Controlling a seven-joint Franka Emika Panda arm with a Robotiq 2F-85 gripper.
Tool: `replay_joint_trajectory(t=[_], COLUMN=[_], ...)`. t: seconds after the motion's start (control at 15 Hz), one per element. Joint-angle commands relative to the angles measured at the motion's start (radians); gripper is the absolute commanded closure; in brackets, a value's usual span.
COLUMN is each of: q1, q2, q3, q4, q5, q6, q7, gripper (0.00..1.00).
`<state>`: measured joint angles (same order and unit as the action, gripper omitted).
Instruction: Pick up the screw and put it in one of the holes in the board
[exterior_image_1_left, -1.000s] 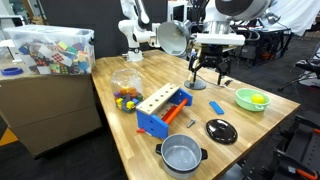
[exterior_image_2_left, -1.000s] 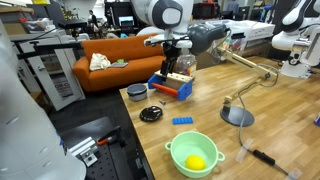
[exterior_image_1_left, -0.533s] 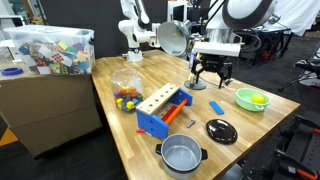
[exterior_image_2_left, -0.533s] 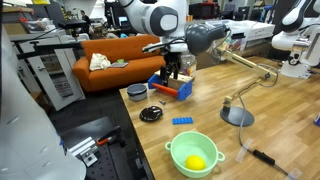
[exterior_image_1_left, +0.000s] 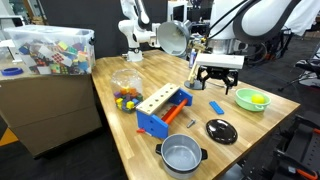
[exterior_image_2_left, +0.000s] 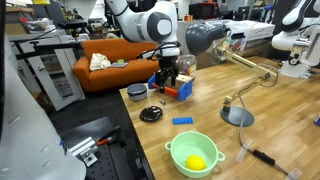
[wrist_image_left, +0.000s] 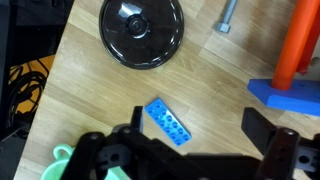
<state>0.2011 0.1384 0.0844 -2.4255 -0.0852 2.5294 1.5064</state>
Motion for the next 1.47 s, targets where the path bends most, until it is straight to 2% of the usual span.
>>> replay_joint_trajectory(t=[0.0, 0.33, 0.67, 1.13, 1.2, 1.4], q1=[-0.003, 0.0, 0.03, 0.041, 0.059, 0.06], q2=[-0.001, 0.028, 0.087, 0.166, 0.147, 0.163], q3=[0.002, 0.012, 0.023, 0.046, 0.028, 0.027], q4=[0.001, 0.017, 0.056, 0.063, 0.056, 0.059], q5=[0.0, 0.032, 0.027, 0.135, 0.104, 0.12], q6=[-0.002, 0.012, 0.015, 0.036, 0.007, 0.021], q7=[-0.001, -0.001, 0.027, -0.026, 0.004, -0.006], gripper=[0.0, 0.0, 0.0, 0.0, 0.0, 0.0])
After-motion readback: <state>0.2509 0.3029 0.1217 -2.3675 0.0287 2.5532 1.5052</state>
